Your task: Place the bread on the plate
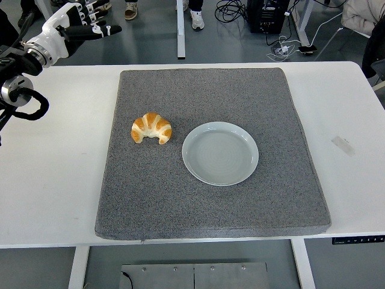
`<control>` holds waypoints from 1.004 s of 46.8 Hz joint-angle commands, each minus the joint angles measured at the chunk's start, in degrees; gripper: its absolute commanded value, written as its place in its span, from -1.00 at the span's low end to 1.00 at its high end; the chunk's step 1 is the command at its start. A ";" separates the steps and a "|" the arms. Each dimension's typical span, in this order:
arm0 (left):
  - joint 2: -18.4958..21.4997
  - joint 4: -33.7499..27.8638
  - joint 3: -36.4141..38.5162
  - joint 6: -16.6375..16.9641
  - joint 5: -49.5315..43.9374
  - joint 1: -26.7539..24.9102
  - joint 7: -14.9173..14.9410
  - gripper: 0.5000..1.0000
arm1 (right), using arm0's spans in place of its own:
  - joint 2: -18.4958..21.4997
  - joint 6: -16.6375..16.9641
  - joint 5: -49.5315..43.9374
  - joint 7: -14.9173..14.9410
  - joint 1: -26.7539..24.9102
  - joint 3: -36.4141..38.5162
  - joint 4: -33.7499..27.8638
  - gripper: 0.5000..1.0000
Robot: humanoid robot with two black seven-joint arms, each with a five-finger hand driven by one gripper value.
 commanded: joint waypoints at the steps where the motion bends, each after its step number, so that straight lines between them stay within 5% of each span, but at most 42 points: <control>1: 0.39 -1.72 2.67 0.14 4.26 -1.35 0.12 0.95 | 0.00 0.00 0.00 0.01 0.00 0.00 0.00 1.00; 12: 3.82 -11.21 10.15 0.41 11.48 -5.30 1.18 0.93 | 0.00 0.00 0.00 0.01 0.00 0.00 0.00 1.00; 26: 6.46 -23.60 22.45 8.57 17.28 -10.58 7.33 0.93 | 0.00 0.00 0.00 0.01 0.00 0.00 0.00 1.00; 32: 6.37 -26.06 26.23 13.68 20.35 -11.11 10.31 0.94 | 0.00 0.00 0.00 0.01 0.00 0.00 0.00 1.00; 47: 6.02 -28.00 27.47 16.58 30.90 -10.32 14.45 0.94 | 0.00 0.00 0.00 0.01 0.00 0.00 0.00 1.00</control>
